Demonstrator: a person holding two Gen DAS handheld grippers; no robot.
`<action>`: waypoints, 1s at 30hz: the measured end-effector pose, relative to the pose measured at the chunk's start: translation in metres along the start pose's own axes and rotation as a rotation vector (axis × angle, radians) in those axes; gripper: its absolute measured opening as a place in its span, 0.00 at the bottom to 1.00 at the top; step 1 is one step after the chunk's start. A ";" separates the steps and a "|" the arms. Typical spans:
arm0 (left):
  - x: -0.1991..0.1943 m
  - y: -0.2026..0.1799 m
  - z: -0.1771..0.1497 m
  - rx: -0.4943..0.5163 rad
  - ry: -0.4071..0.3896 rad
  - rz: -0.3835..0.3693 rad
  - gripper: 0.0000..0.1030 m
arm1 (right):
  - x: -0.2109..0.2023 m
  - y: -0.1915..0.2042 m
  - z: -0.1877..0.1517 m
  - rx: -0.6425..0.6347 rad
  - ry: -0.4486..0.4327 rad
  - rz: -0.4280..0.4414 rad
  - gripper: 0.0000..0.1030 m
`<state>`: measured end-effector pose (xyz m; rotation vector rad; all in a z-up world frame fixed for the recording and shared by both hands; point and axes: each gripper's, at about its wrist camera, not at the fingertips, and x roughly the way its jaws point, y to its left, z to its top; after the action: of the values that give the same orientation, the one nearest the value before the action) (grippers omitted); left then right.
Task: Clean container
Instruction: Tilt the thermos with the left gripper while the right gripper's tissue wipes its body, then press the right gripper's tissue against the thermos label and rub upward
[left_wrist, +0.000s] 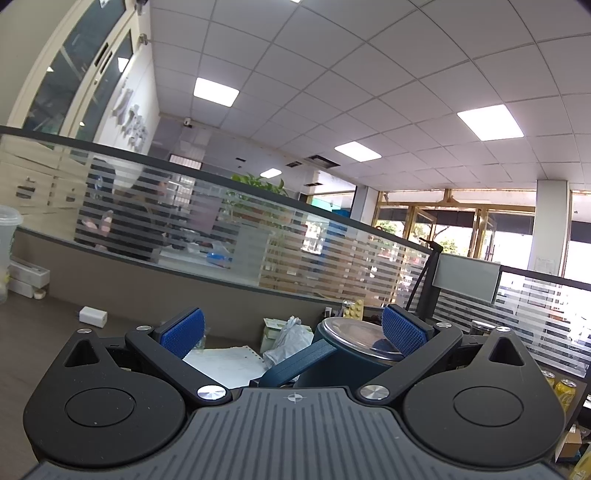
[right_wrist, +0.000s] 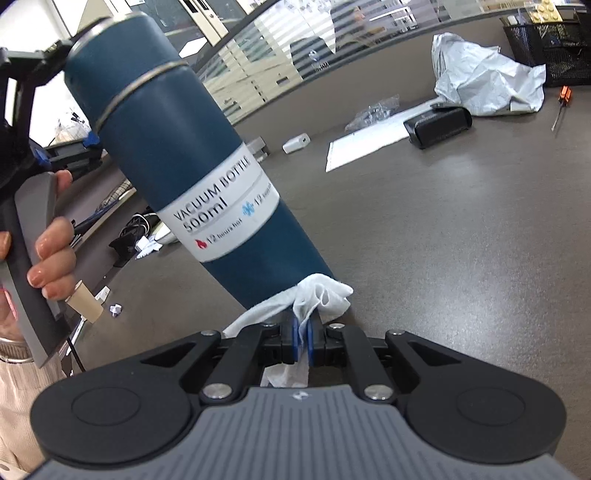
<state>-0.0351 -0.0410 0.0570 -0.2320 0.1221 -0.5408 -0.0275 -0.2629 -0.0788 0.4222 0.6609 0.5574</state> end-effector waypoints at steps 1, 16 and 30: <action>0.000 0.000 0.000 -0.001 0.000 0.000 1.00 | -0.002 0.001 0.001 -0.004 -0.009 0.005 0.10; -0.001 -0.002 -0.001 -0.001 -0.002 0.004 1.00 | -0.024 0.020 0.017 -0.094 -0.124 0.026 0.10; -0.001 -0.003 -0.004 -0.006 -0.005 0.004 1.00 | -0.029 0.022 0.019 -0.108 -0.143 0.012 0.10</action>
<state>-0.0378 -0.0438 0.0540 -0.2390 0.1199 -0.5360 -0.0411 -0.2664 -0.0402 0.3612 0.4888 0.5657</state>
